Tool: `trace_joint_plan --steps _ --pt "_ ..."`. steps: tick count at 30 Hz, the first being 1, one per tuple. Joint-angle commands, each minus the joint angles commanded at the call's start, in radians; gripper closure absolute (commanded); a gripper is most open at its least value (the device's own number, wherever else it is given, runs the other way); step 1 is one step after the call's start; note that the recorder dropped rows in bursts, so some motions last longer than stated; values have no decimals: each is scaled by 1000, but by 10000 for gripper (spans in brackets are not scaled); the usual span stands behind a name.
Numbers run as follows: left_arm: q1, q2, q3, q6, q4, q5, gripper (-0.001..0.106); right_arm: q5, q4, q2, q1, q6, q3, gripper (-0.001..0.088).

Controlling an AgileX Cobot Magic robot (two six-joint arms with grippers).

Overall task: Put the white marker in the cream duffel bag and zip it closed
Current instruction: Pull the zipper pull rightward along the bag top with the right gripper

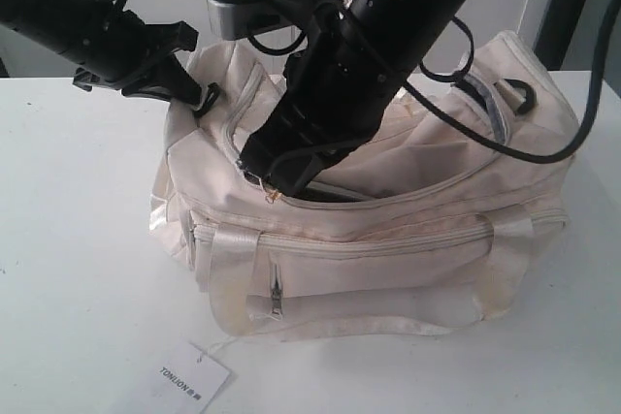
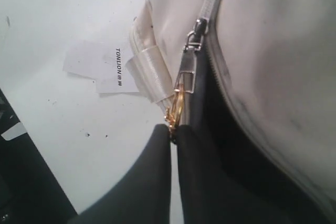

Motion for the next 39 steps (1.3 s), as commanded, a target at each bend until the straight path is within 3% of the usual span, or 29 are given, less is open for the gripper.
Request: trace_joint_plan --steps 7,16,23,27,39 --pt "0 0 0 0 4 4 1053 0 -159 -54 0 45 25 868" --pt "0 0 0 0 6 4 1053 0 -265 -87 0 45 79 868" --pt "0 0 0 0 42 4 1053 0 -390 -107 -1 138 79 868" --pt "0 0 0 0 73 7 1053 0 -394 -108 -1 139 79 868" --pt "0 0 0 0 120 10 1053 0 -391 -108 -129 139 79 868"
